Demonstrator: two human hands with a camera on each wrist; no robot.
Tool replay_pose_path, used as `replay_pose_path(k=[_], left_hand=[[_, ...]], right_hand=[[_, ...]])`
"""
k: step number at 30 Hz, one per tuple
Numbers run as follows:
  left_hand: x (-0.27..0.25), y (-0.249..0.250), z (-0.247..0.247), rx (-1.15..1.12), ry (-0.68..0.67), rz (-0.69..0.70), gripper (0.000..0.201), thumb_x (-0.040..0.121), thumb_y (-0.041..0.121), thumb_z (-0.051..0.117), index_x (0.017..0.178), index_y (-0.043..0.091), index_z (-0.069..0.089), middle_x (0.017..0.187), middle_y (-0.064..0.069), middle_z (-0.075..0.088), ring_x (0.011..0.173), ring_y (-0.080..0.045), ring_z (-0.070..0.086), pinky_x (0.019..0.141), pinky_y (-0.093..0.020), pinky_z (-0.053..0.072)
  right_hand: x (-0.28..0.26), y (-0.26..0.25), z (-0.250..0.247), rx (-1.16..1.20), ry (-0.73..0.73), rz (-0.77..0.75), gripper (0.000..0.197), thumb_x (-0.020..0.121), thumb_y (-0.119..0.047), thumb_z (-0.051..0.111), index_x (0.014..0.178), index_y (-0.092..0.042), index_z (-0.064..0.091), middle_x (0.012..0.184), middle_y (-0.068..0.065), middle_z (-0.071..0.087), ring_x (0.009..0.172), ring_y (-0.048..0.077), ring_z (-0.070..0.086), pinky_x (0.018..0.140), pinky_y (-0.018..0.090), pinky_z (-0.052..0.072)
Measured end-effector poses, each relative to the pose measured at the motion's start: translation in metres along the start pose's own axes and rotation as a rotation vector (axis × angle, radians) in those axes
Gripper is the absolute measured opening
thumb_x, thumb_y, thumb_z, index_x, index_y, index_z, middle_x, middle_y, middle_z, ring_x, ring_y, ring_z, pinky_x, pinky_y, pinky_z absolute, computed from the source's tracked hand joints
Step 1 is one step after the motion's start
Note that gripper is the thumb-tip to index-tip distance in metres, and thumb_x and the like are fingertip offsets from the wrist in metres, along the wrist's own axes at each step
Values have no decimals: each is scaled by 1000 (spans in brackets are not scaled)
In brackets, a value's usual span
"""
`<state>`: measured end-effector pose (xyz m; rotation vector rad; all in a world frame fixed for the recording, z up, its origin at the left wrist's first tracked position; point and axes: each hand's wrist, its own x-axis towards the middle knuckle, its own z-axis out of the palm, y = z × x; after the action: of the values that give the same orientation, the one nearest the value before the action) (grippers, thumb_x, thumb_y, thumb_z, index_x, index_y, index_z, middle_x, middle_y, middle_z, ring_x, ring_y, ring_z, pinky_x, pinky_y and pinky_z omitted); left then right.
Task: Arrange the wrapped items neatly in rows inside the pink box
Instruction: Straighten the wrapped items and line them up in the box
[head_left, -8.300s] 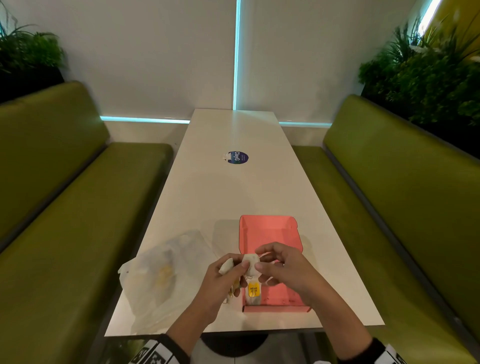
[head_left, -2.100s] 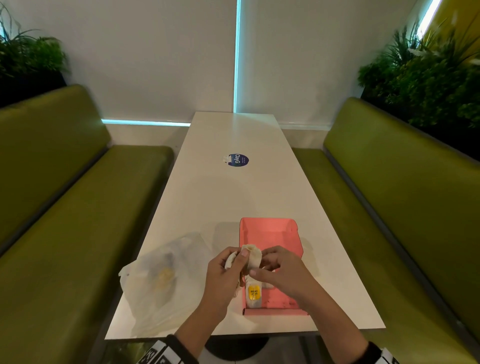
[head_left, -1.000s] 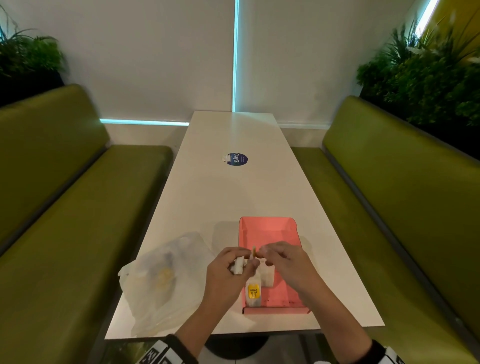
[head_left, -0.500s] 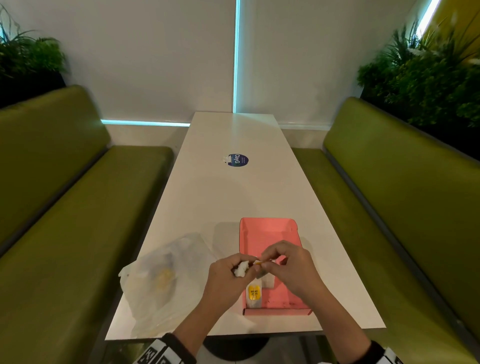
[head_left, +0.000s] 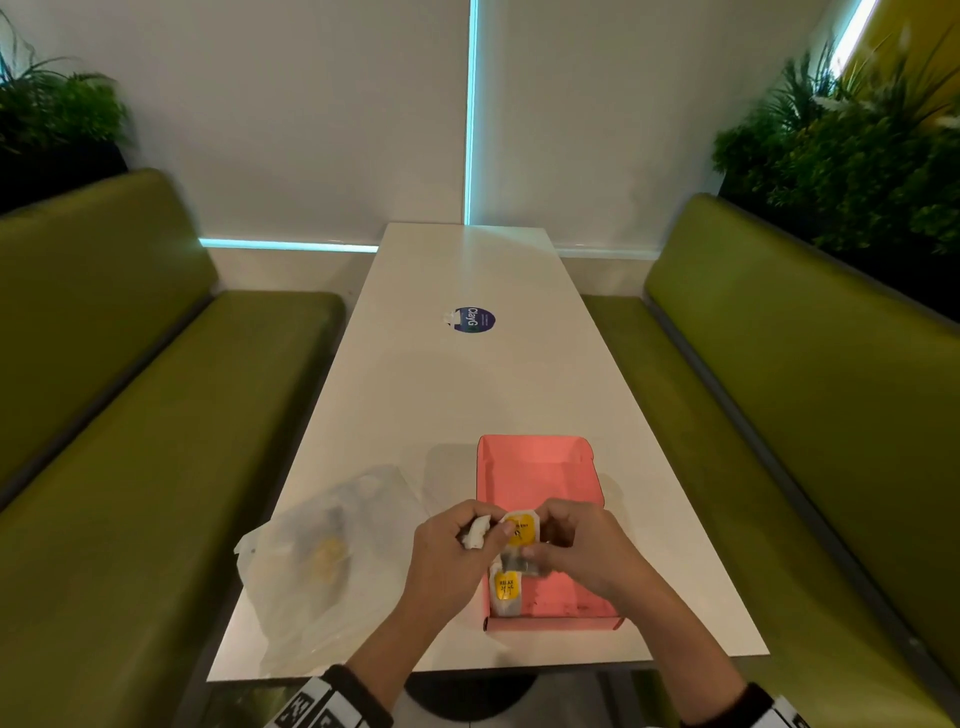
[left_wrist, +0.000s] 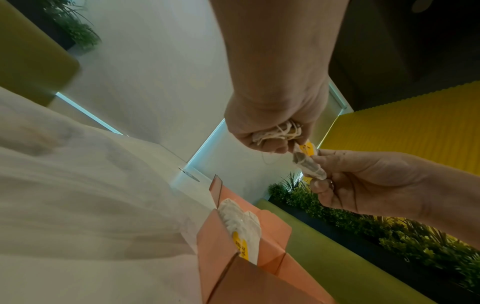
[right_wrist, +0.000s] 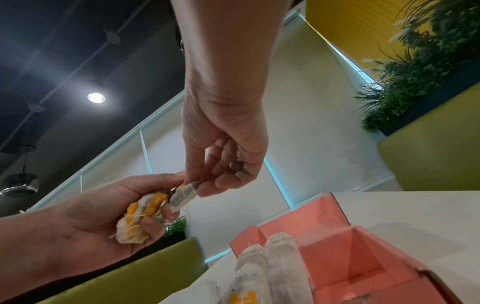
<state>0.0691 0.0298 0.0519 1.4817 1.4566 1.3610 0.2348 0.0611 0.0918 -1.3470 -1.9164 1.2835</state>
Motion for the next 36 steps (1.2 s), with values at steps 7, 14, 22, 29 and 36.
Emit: replay_pose_path(k=[7, 14, 22, 29, 36], left_hand=[[1, 2, 1, -43, 37, -79, 6, 82, 16, 71, 82, 21, 69, 72, 10, 67, 67, 0, 61, 61, -13, 47], [2, 3, 0, -105, 12, -98, 5, 81, 16, 72, 80, 20, 70, 69, 10, 67, 63, -2, 58, 61, -16, 46], [2, 1, 0, -64, -11, -60, 16, 78, 14, 74, 81, 29, 70, 80, 17, 70, 77, 0, 64, 70, -10, 48], [-4, -25, -3, 235, -53, -180, 18, 81, 19, 71, 95, 30, 69, 85, 20, 66, 76, -1, 61, 71, -7, 45], [-16, -41, 6, 528, -260, -319, 45, 84, 35, 66, 125, 33, 47, 103, 6, 63, 83, -6, 54, 66, -13, 40]], right_hand=[[3, 8, 6, -34, -55, 49, 17, 77, -13, 73, 90, -22, 67, 81, -3, 69, 69, 4, 63, 69, 20, 56], [3, 10, 5, -38, -22, 29, 18, 76, -27, 76, 92, -23, 70, 92, -5, 67, 79, 5, 57, 69, 15, 46], [10, 23, 0, -46, 111, 42, 9, 75, -15, 76, 73, -11, 68, 67, -4, 56, 63, 7, 47, 56, 12, 38], [15, 54, -3, 27, 226, 230, 18, 73, -15, 79, 66, -13, 63, 60, 4, 62, 57, 15, 55, 60, 30, 49], [21, 81, 13, -323, 96, 304, 22, 80, -25, 71, 63, -20, 57, 68, -3, 57, 60, 9, 52, 57, 25, 47]])
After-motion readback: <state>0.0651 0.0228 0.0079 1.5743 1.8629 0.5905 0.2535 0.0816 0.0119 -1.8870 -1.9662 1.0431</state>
